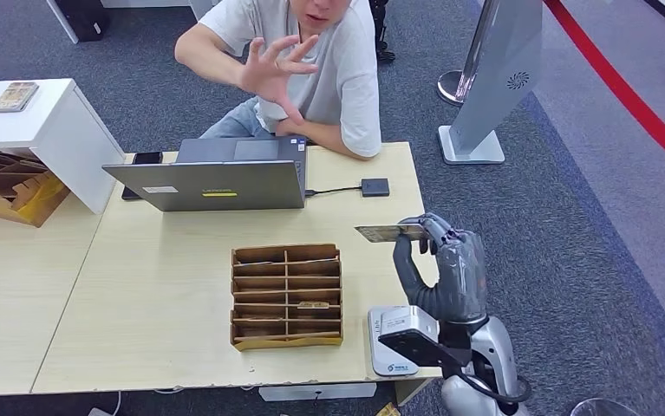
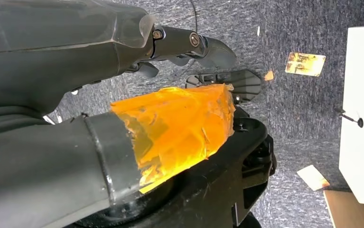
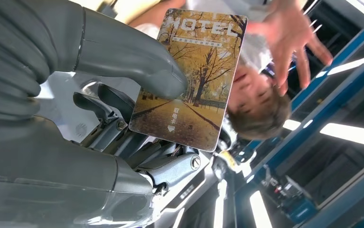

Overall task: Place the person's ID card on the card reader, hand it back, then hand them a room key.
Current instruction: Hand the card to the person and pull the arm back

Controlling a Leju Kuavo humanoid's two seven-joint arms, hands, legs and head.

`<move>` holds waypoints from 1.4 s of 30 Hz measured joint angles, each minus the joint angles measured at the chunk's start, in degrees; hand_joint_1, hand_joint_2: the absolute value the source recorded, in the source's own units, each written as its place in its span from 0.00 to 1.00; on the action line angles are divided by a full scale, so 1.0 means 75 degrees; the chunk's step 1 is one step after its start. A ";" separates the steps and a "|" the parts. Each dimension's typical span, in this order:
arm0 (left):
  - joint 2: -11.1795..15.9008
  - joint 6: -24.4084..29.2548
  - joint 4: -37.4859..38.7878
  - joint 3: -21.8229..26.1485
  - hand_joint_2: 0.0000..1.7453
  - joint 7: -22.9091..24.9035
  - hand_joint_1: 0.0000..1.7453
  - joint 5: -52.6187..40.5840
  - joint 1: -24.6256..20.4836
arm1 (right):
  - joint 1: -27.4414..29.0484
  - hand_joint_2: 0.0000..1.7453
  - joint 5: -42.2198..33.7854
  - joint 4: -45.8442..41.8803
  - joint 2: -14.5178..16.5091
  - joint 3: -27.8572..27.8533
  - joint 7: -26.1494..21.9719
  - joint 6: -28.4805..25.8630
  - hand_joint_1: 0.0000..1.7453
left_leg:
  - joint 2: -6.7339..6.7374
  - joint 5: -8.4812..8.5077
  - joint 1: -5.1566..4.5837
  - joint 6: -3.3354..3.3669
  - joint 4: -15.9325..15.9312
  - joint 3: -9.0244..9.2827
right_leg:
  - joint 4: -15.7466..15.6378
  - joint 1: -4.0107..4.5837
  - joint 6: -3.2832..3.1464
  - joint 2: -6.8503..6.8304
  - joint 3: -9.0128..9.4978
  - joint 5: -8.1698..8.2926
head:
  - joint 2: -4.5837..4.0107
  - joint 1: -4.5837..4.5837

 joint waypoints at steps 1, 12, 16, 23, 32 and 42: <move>-0.0006 0.0001 0.0000 0.0000 0.00 0.0006 0.00 -0.0013 -0.0008 | -0.0069 1.00 -0.0064 0.0028 0.0020 0.0053 -0.0023 0.0036 1.00 | 0.0000 0.0000 0.0000 0.0000 0.0000 0.0000 | 0.0000 0.0000 0.0000 0.0000 0.0000 0.0000 | 0.0000 -0.0001; -0.0045 0.0003 0.0000 -0.0012 0.00 0.0051 0.00 -0.0195 -0.0071 | -0.0826 1.00 -0.0516 0.0629 0.0355 0.0634 -0.0185 0.0388 1.00 | 0.0000 0.0001 0.0000 0.0000 0.0000 0.0001 | 0.0001 0.0000 -0.0002 0.0000 0.0000 0.0001 | 0.0000 -0.0001; -0.0061 0.0000 0.0000 -0.0049 0.00 0.0102 0.00 -0.0283 -0.0120 | -0.1090 1.00 -0.0590 0.0943 0.0502 0.0788 -0.0184 0.0464 1.00 | 0.0000 0.0001 0.0000 0.0000 0.0000 0.0000 | 0.0001 0.0000 -0.0002 0.0000 0.0000 0.0002 | 0.0000 0.0001; -0.0066 0.0004 0.0000 -0.0157 0.00 0.0173 0.00 -0.0376 -0.0155 | -0.1455 1.00 -0.0603 0.1500 0.0725 0.0971 -0.0065 0.0563 1.00 | 0.0000 0.0002 0.0000 -0.0001 0.0000 0.0001 | 0.0002 0.0000 -0.0002 0.0000 0.0000 0.0002 | 0.0000 0.0000; -0.0076 0.0019 0.0000 -0.0175 0.00 0.0189 0.00 -0.0397 -0.0156 | -0.1799 1.00 -0.0330 0.2144 0.0915 0.1133 0.0282 0.0582 0.14 | -0.0001 0.0003 0.0000 -0.0002 0.0000 0.0002 | 0.0002 0.0000 -0.0002 0.0000 0.0000 0.0002 | 0.0000 0.0000; -0.0089 0.0026 0.0000 -0.0175 0.00 0.0190 0.00 -0.0405 -0.0151 | -0.1877 0.00 -0.0427 0.2451 0.0940 0.1235 0.0422 0.0657 0.00 | -0.0002 0.0002 0.0000 -0.0001 0.0000 0.0001 | 0.0002 0.0000 -0.0002 0.0000 -0.0001 0.0002 | 0.0000 0.0000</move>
